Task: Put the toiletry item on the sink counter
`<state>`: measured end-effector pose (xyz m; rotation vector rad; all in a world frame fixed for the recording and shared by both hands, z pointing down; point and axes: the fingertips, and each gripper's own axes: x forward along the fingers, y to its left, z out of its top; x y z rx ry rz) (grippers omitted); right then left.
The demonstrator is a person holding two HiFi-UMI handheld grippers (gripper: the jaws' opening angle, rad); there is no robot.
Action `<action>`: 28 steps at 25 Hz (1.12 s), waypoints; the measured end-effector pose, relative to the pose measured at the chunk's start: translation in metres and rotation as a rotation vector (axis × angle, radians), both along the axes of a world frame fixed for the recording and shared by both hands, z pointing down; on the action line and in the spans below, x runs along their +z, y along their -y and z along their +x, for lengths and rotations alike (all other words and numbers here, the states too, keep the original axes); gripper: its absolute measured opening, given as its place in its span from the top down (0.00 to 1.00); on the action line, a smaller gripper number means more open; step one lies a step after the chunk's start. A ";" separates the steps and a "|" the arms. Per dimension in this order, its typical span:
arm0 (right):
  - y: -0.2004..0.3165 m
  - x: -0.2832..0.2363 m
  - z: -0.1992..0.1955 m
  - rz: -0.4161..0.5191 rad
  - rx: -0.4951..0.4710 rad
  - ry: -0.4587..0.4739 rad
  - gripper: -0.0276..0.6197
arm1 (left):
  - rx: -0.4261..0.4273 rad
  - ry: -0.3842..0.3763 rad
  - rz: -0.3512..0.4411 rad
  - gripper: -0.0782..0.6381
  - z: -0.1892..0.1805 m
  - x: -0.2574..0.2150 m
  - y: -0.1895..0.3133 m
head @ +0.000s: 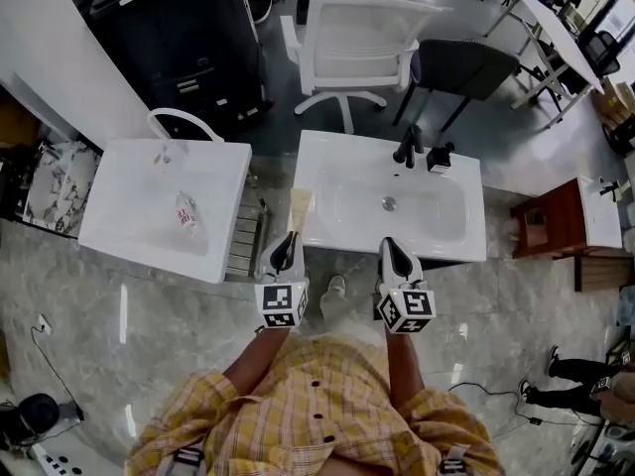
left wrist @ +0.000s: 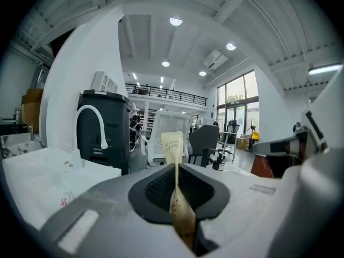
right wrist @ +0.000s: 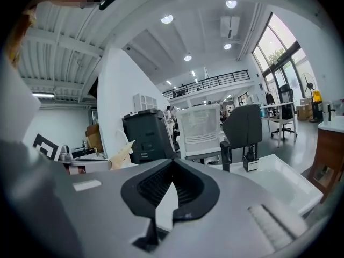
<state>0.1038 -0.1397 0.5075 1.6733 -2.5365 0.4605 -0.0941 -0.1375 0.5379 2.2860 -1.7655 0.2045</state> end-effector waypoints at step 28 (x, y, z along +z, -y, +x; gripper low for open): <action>0.114 0.047 -0.012 -0.119 -0.130 0.070 0.95 | -0.093 0.048 -0.148 0.86 -0.002 0.059 0.095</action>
